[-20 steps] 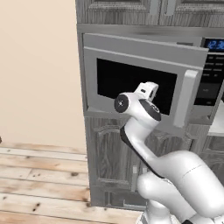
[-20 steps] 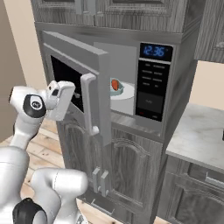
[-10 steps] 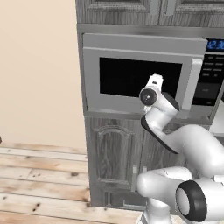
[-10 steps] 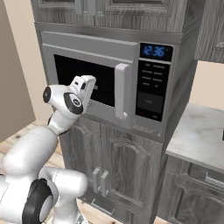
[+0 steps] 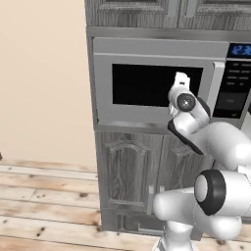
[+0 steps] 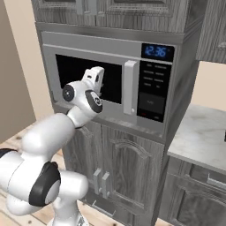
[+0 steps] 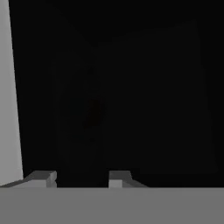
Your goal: Place the tupperware containing the shrimp and sweet potato meal in the microwave. Close the microwave door and press the start button to reheat the meal.
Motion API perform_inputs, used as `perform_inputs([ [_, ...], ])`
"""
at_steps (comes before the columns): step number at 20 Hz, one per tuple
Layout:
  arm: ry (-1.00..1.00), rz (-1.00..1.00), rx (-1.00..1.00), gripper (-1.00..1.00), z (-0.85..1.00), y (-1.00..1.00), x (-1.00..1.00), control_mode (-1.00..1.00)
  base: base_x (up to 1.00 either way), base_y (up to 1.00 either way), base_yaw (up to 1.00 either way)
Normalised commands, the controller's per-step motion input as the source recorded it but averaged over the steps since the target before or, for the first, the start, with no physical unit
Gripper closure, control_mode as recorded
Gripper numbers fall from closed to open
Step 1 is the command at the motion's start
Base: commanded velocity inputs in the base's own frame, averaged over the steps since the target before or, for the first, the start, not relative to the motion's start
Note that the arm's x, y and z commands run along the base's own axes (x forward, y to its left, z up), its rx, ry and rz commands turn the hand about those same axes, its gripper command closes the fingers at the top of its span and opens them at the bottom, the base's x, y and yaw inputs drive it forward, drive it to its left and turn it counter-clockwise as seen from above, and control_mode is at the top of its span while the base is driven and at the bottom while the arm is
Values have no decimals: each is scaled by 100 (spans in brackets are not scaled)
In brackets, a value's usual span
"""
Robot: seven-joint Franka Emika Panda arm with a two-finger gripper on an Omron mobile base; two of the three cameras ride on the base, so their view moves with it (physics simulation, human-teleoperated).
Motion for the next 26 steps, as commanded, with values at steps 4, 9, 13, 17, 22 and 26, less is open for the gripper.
perform_inputs([
  [4, 9, 4, -13, -100, 46, 0, 15, -100, 0, 0, 0],
  [9, 20, 0, -16, -100, 55, 6, -5, -100, 0, 0, 0],
  [13, 20, 0, -10, -100, 79, 9, -13, -100, 0, 0, 0],
  [17, 18, 0, -2, -100, 51, -1, -57, -100, 0, 0, 0],
  [22, 1, 0, 6, -100, -2, -52, -99, -100, 0, 0, 0],
  [26, -2, 0, 13, -100, -18, -79, -99, -100, 0, 0, 0],
])
